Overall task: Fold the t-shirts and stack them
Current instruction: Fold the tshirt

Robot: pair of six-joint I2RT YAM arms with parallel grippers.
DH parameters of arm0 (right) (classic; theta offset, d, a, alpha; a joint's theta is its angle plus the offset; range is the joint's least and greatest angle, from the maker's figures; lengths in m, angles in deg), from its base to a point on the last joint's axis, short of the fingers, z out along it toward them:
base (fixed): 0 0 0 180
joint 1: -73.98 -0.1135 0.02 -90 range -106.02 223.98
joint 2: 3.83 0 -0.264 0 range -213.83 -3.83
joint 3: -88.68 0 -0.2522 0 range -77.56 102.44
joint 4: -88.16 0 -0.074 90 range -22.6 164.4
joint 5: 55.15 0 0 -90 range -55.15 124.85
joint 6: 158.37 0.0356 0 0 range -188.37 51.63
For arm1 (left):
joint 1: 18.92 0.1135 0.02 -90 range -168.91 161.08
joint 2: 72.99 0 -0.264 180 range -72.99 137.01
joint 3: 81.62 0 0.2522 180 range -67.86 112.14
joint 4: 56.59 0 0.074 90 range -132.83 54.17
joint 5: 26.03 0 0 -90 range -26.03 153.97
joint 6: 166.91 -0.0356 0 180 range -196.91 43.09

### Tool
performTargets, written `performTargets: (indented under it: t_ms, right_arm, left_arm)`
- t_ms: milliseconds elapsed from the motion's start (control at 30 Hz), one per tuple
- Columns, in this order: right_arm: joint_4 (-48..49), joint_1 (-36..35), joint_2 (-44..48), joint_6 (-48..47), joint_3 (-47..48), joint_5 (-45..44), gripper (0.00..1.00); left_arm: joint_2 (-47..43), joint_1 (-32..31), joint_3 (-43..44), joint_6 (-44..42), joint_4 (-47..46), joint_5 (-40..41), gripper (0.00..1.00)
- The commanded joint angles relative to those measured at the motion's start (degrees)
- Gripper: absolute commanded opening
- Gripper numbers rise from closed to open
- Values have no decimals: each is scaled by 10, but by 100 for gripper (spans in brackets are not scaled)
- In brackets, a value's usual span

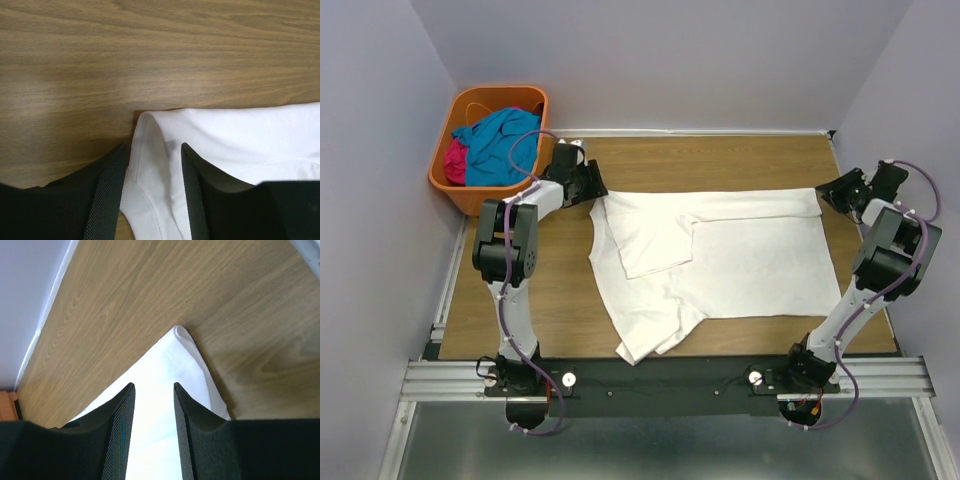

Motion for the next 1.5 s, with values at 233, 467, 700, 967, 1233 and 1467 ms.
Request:
performTargets:
  t_ms: [233,467,700,967,1233,1467]
  right_arm:
    - [-20,9,95,15,-109,-128,41]
    - [-16,9,55,23,-102,-106,37]
    - [-10,9,34,24,-95,-93,37]
    - [-5,9,35,22,-92,-89,26]
    - [-9,9,75,22,-108,-88,1]
    - [-13,9,115,33,-138,-116,0]
  left_arm:
    - [-136,-33,-40,-26,31,38,73]
    - [-239,-59,-162,-35,30,49,73]
    - [-302,-76,-236,-29,25,49,73]
    - [-311,-115,-273,-13,24,37,73]
    - [-309,-133,-287,-20,57,11,70]
    - [-309,-139,-309,-14,68,-8,67]
